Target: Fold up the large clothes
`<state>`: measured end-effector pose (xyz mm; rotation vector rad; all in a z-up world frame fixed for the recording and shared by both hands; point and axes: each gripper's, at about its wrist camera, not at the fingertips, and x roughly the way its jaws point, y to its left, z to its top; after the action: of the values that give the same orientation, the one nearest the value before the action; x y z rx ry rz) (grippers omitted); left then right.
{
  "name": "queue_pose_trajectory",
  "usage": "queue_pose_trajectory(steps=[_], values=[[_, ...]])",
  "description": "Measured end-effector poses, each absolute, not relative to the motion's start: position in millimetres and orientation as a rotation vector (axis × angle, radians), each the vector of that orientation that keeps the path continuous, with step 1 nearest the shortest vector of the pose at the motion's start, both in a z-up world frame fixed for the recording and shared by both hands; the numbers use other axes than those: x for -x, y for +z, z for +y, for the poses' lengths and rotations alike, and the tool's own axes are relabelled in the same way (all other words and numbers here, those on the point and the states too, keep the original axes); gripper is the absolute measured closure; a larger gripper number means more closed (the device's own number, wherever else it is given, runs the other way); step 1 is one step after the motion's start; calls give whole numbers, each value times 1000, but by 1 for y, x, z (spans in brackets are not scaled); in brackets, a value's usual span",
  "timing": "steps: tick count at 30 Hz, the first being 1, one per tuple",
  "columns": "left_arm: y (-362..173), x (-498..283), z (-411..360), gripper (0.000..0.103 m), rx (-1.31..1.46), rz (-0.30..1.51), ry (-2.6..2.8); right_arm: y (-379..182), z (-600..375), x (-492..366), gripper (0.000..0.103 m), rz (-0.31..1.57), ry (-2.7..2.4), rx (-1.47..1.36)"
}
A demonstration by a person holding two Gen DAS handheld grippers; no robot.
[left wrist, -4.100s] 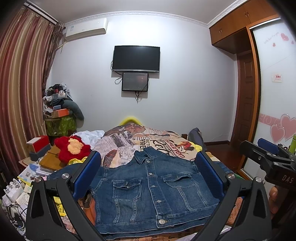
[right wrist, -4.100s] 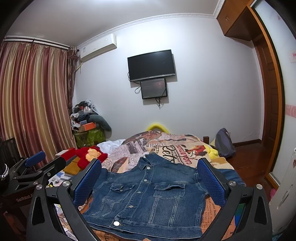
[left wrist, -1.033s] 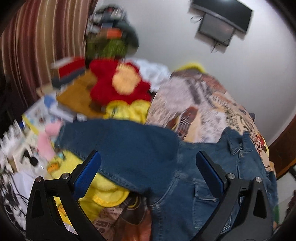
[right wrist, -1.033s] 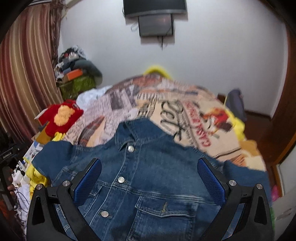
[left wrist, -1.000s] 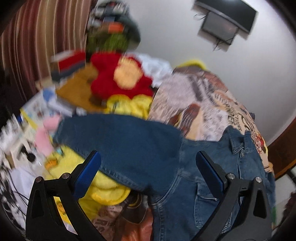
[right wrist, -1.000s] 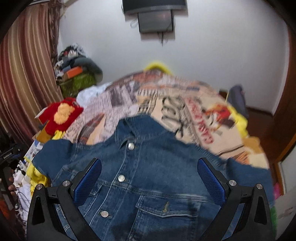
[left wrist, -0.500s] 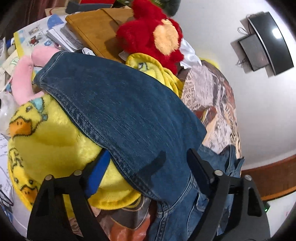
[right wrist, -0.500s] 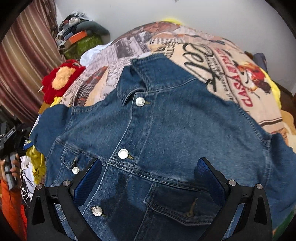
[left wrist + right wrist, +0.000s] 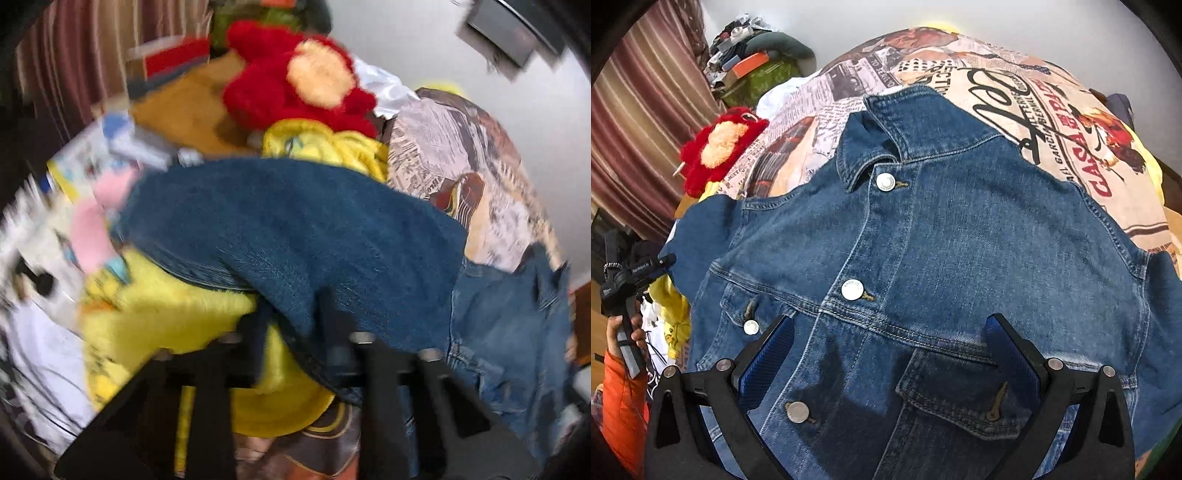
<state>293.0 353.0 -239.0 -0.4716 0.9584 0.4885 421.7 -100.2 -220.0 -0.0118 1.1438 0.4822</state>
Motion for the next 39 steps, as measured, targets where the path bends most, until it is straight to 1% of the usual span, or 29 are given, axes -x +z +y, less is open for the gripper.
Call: queue_pose_trajectory(steps=[4, 10, 14, 18, 21, 25, 27, 30, 31, 32, 33, 34, 35, 37, 39], values=[[-200, -297, 321, 94, 287, 906, 472, -207, -106, -415, 0, 1113, 489, 8], [-142, -303, 271, 96, 195, 786, 354, -185, -119, -407, 0, 1063, 478, 8], [-129, -313, 223, 96, 143, 761, 223, -177, -129, -400, 0, 1043, 468, 10], [-154, -333, 176, 96, 125, 840, 84, -171, -138, -393, 0, 1026, 460, 21], [-190, -346, 141, 96, 101, 942, 11, -167, -142, -386, 0, 1008, 450, 43], [-232, -346, 117, 96, 113, 1050, -37, -164, -146, -378, 0, 989, 434, 64], [-244, -343, 114, 94, 102, 1088, -27, -162, -147, -375, 0, 974, 421, 81], [-247, -335, 115, 88, 108, 1116, -39, -161, -144, -373, 0, 962, 412, 106], [-244, -331, 118, 82, 122, 1119, -46, -161, -142, -373, 0, 959, 411, 116], [-240, -328, 123, 71, 138, 1116, -48, -162, -141, -374, 0, 957, 412, 123], [-237, -324, 128, 65, 155, 1106, -45, -162, -138, -374, 0, 955, 414, 133], [-232, -319, 136, 54, 179, 1083, -34, -162, -135, -374, 0, 955, 419, 143], [-226, -315, 144, 47, 206, 1057, -23, -163, -133, -375, 0, 955, 422, 148], [-214, -303, 163, 44, 267, 1007, -15, -164, -125, -377, 0, 957, 433, 160], [-205, -295, 191, 37, 354, 962, -24, -166, -119, -378, 0, 960, 441, 171]])
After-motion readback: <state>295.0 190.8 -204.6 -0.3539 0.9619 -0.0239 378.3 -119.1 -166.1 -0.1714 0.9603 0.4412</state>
